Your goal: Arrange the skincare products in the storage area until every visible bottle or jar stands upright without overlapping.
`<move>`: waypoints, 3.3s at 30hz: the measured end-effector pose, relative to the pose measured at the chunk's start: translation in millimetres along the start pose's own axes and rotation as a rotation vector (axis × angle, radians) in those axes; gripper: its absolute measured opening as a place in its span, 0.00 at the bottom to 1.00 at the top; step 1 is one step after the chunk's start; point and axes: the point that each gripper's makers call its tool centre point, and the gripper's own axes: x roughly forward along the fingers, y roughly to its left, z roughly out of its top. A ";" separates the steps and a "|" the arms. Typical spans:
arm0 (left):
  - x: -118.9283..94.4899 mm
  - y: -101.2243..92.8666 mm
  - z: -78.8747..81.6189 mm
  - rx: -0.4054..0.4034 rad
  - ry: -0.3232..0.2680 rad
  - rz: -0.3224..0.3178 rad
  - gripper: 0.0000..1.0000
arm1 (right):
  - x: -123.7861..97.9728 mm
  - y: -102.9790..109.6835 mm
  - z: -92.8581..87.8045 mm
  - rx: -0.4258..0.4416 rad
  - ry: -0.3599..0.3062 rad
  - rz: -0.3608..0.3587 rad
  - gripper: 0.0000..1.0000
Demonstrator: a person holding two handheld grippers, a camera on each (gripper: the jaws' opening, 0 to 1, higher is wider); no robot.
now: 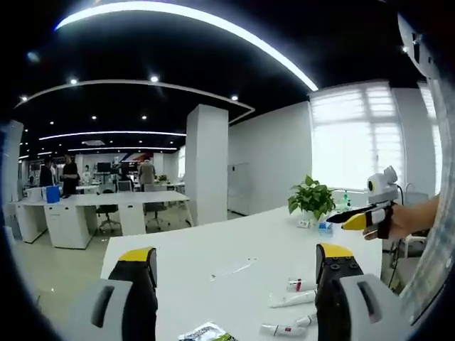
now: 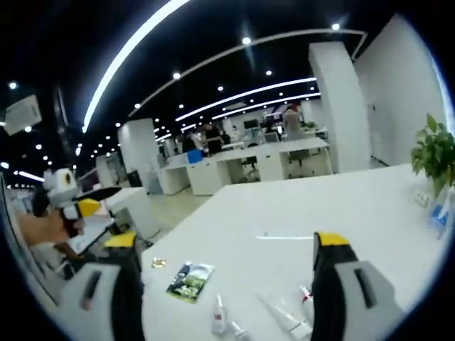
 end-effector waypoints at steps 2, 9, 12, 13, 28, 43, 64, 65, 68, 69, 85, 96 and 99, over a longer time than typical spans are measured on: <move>0.2 7.4 -3.3 -0.012 -0.001 -0.022 0.95 | 1.7 1.6 -0.6 -0.009 0.010 -0.028 0.99; -6.9 23.8 -19.8 -0.015 0.043 -0.084 0.95 | 2.6 6.2 -6.2 0.020 0.004 -0.106 0.99; -13.3 25.9 -12.7 -0.025 0.021 -0.068 0.95 | 8.6 7.2 -12.6 0.033 0.021 -0.095 0.99; -13.6 26.5 -12.6 -0.022 0.019 -0.061 0.94 | 12.8 6.8 -13.3 0.030 0.023 -0.088 0.99; 6.2 16.3 -3.0 -0.016 -0.006 0.109 0.95 | 15.8 -55.3 -12.6 -0.028 0.067 0.027 0.97; 22.6 -53.5 -28.4 -0.030 0.076 -0.141 0.99 | 20.7 -93.7 -124.2 -0.095 0.378 0.058 0.81; -3.3 -51.9 -40.2 0.243 0.097 -0.136 0.67 | 56.7 -81.6 -236.0 -0.198 0.798 0.247 0.65; -4.8 -50.9 -40.7 0.252 0.099 -0.132 0.62 | 57.7 -81.9 -239.2 -0.199 0.809 0.248 0.65; -7.4 -43.4 -43.0 0.223 0.110 -0.099 0.61 | 59.7 -84.3 -247.9 -0.196 0.846 0.248 0.65; -8.3 -41.5 -44.7 0.206 0.119 -0.089 0.64 | 60.4 -84.8 -249.2 -0.192 0.852 0.247 0.65; -13.2 -33.2 -47.1 0.200 0.170 -0.002 0.64 | 66.9 -101.2 -271.9 -0.256 0.941 0.207 0.60; -41.5 -31.7 -50.7 0.196 0.192 0.045 0.64 | 64.9 -117.5 -284.4 -0.308 1.003 0.166 0.50; -46.9 -32.9 -50.8 0.184 0.184 0.060 0.64 | 65.7 -121.5 -285.5 -0.329 1.010 0.155 0.45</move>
